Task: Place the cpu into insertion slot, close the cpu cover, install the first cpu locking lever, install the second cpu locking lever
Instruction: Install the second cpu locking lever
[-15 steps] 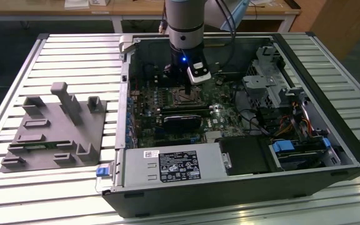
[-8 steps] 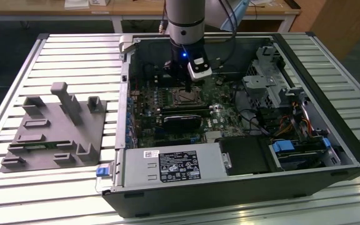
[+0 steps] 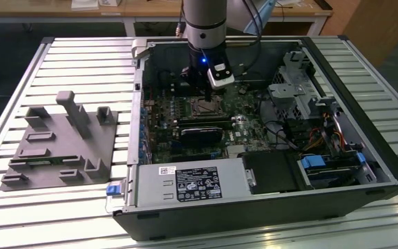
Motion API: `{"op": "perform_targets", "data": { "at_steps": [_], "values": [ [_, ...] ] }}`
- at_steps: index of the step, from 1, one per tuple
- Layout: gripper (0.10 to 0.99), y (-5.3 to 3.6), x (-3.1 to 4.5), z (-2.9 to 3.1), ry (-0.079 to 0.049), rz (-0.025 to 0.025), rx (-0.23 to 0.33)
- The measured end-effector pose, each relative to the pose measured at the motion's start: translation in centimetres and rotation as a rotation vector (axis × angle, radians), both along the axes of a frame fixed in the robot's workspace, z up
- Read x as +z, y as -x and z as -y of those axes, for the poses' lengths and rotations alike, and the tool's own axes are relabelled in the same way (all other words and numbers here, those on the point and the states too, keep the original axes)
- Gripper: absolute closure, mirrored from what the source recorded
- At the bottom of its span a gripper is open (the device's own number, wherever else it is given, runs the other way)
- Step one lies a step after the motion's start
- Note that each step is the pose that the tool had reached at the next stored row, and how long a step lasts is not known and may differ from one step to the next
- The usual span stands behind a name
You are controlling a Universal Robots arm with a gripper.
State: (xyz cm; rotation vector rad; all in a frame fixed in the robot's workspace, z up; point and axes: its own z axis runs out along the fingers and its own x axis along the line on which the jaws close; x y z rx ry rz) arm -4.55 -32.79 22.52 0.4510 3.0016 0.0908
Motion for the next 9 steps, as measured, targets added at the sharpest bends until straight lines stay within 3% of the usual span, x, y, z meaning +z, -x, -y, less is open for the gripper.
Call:
{"op": "perform_targets", "data": {
  "at_steps": [9],
  "values": [
    [0.980,0.00,0.36,0.00,0.000,-0.0001,0.000]
  ]
}}
